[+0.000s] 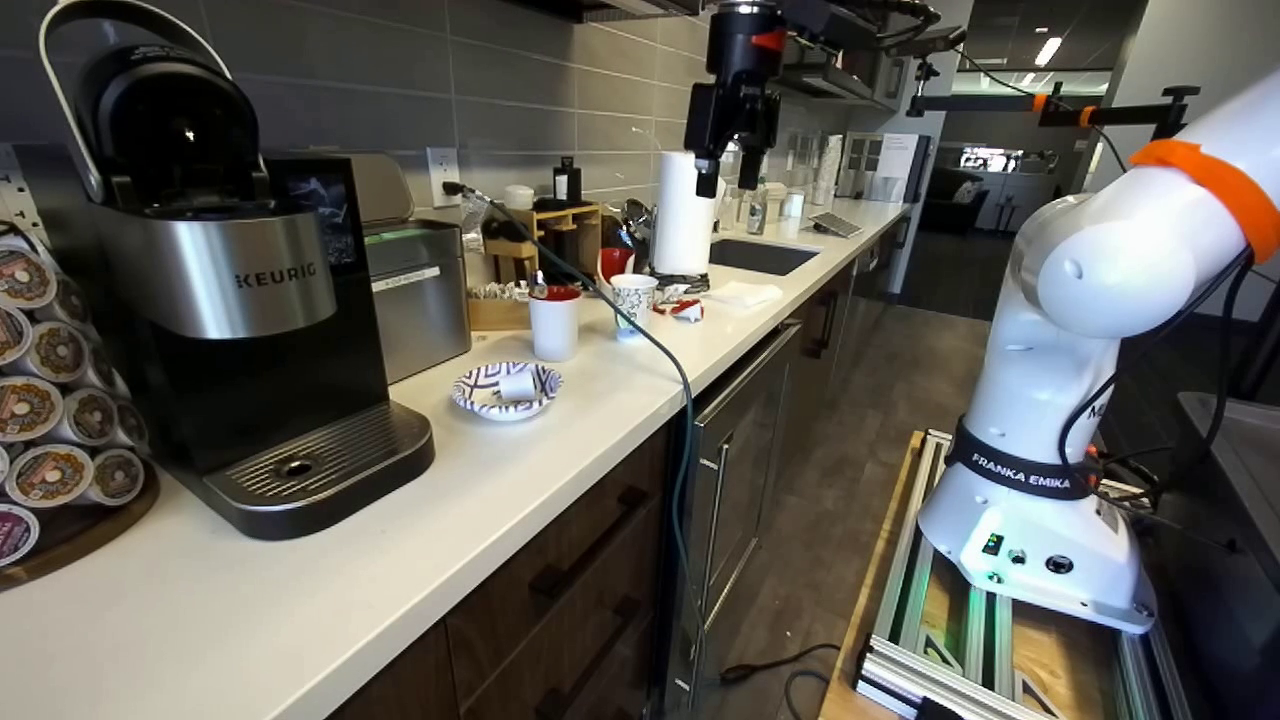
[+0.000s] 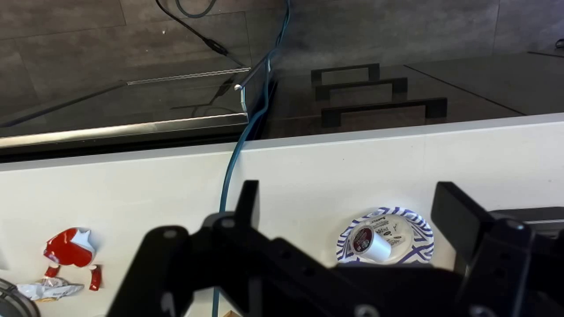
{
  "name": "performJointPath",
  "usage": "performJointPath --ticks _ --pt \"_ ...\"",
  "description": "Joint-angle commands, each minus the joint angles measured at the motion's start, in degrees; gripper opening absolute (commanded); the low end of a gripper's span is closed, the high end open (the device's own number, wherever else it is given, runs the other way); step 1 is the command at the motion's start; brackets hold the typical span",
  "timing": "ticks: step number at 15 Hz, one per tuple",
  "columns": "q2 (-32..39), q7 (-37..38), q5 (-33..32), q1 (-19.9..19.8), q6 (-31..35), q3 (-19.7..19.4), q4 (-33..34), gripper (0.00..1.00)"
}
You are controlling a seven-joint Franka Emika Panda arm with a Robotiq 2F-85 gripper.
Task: Move the straw from the left cup to the right cup
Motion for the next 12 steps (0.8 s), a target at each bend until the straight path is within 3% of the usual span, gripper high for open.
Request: performJointPath --ticks 1,5,7,10,12 --pt "0.96 0.93 -1.67 -1.50 1.18 -0.57 0.66 1.00" --pt "4.36 -5.50 -12.13 -5.38 7.00 -4.31 1.07 1.00" --pt "6.08 -11.37 -15.01 -5.85 14.20 -8.21 0.64 1.00" --pt "10.80 -18.16 -14.73 -5.90 29.34 -13.93 1.47 1.00" --pt "15.06 -24.62 -10.39 -2.85 37.11 -17.41 3.10 1.00"
